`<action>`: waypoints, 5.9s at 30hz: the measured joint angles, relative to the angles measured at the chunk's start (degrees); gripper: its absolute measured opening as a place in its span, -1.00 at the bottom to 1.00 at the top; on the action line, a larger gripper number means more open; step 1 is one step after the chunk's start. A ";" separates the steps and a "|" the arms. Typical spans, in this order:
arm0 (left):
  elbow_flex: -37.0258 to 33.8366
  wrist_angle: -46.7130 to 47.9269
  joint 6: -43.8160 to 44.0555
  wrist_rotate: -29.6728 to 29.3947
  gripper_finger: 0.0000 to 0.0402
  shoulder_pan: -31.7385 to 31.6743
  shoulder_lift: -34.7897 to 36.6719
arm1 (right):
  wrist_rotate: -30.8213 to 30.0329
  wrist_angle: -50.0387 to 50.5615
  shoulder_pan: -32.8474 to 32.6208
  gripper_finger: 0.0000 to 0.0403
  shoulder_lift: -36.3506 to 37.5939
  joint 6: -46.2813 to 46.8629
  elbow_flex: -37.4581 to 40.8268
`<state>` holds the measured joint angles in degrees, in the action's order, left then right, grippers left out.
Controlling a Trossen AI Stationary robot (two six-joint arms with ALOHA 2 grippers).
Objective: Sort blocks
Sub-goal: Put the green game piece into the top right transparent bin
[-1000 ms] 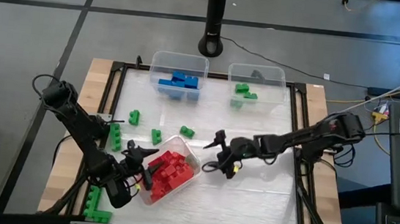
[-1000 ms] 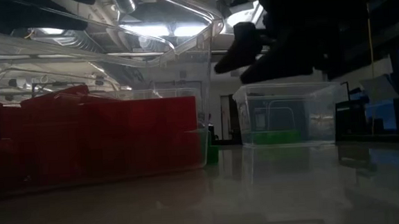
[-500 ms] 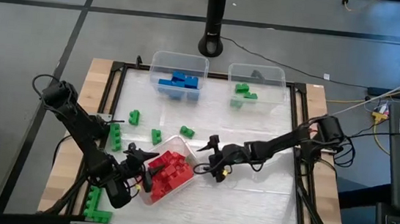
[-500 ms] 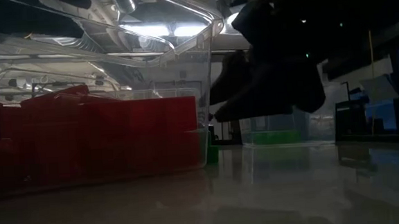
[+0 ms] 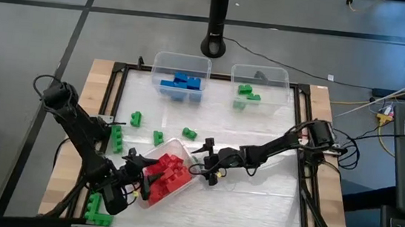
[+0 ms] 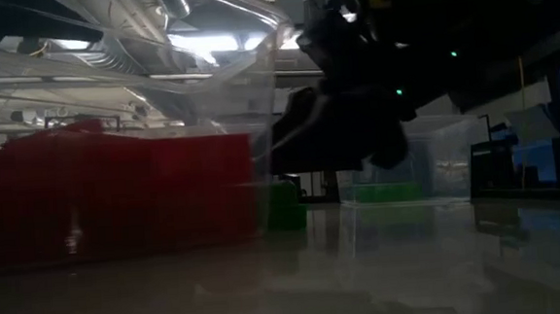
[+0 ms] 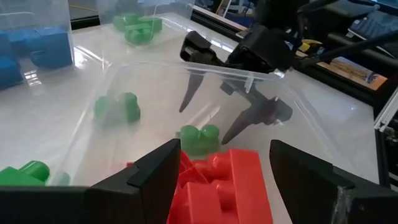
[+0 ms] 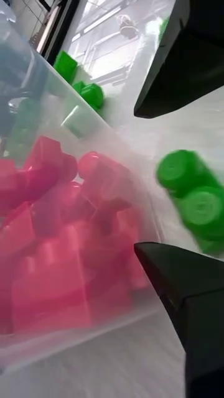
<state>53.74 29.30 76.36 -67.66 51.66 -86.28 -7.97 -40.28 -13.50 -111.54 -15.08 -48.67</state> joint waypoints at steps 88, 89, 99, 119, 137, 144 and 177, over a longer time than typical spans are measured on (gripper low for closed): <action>0.02 0.11 -1.86 0.07 0.17 0.04 0.00 | -18.36 61.53 36.21 -0.29 40.89 -15.56 -4.21; 0.02 0.09 -1.86 0.09 0.17 0.04 0.00 | -18.03 61.53 37.57 -0.29 40.89 -15.68 -4.21; 0.02 0.05 -2.86 0.11 0.17 -0.45 0.00 | -13.96 60.98 44.39 -0.21 40.24 -16.80 -4.15; 0.02 0.00 -2.68 0.15 0.17 -0.81 0.00 | -1.01 58.74 30.73 0.82 41.17 -14.61 -4.17; 0.02 0.00 -3.27 0.11 0.17 -0.83 0.00 | -4.32 26.10 14.01 0.82 13.42 -2.79 -4.15; 0.02 0.02 -3.30 0.77 0.17 -0.66 0.00 | -1.88 12.51 13.86 0.82 1.62 6.06 -4.17; 0.02 0.04 -3.37 1.05 0.17 -0.77 -0.02 | -4.02 4.27 14.37 -0.31 -13.98 7.23 -12.21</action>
<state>53.76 29.34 72.99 -66.61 50.89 -86.30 -11.99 -36.00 0.88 -125.52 -7.85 -60.88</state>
